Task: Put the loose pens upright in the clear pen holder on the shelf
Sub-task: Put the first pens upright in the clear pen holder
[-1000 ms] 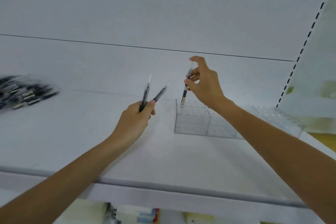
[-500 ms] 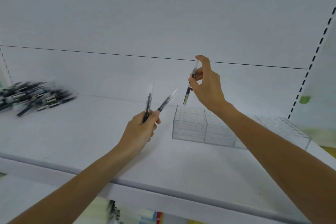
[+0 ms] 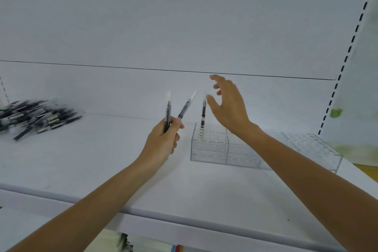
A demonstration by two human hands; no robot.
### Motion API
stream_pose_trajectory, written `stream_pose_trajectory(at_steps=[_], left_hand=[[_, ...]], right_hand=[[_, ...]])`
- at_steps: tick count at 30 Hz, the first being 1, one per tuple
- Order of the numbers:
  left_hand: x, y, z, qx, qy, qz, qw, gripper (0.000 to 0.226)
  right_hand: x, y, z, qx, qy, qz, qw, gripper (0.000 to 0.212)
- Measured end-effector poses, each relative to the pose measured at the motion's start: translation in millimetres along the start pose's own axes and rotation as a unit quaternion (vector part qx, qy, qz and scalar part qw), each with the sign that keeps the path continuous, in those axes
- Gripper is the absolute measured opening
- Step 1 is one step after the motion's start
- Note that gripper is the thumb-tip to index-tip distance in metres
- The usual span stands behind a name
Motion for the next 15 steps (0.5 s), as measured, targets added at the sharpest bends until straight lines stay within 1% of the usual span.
stream_pose_trajectory(at_steps=[1, 2, 3, 5, 6, 7, 9, 12, 13, 15], left_hand=[[-1.5, -0.8, -3.0, 0.01, -0.003, -0.005, 1.0, 0.024], [-2.8, -2.5, -5.8, 0.015, -0.008, -0.009, 1.0, 0.024], [-3.8, -5.4, -8.9, 0.016, -0.014, -0.011, 1.0, 0.025], [-4.7, -14.4, -15.1, 0.015, -0.028, -0.004, 0.999, 0.027], [-5.1, -19.2, -18.3, 0.017, -0.034, 0.002, 0.999, 0.028], [-5.4, -22.9, -20.6, 0.018, -0.037, 0.007, 0.999, 0.028], [-5.9, -27.8, -22.2, 0.009, -0.036, 0.016, 0.999, 0.028], [-4.6, -26.0, -15.9, -0.032, -0.033, 0.017, 0.999, 0.023], [-3.3, -22.2, -12.6, -0.052, -0.033, 0.011, 0.998, 0.022], [-0.7, -13.7, -7.0, -0.084, -0.029, -0.002, 0.996, 0.02]], right_hand=[[1.7, 8.7, 4.8, -0.044, -0.015, -0.021, 0.999, 0.032], [3.3, 11.9, 8.7, -0.115, -0.04, -0.014, 0.993, 0.022], [5.4, 8.7, 12.5, -0.19, -0.07, 0.023, 0.979, 0.017], [13.8, -6.3, 24.3, -0.29, -0.111, 0.123, 0.943, 0.019], [17.6, -11.9, 29.3, -0.319, -0.113, 0.152, 0.929, 0.021], [19.6, -13.0, 32.1, -0.341, -0.112, 0.155, 0.92, 0.021], [17.3, -6.1, 29.4, -0.369, -0.118, 0.115, 0.915, 0.02], [6.3, 18.9, 12.3, -0.423, -0.143, 0.011, 0.895, 0.026], [1.7, 31.4, 4.9, -0.399, -0.136, -0.027, 0.907, 0.032], [-6.4, 55.2, -3.3, -0.256, -0.087, -0.075, 0.96, 0.05]])
Point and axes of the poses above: each hand's wrist, its own x-axis away from the middle knuckle, its own y-axis out of the back of the hand, z = x × y, the point moved 9 cm from there along -x, towards the middle knuckle, and after that the axes turned 4 degrees about z, right-handed, at the moved point
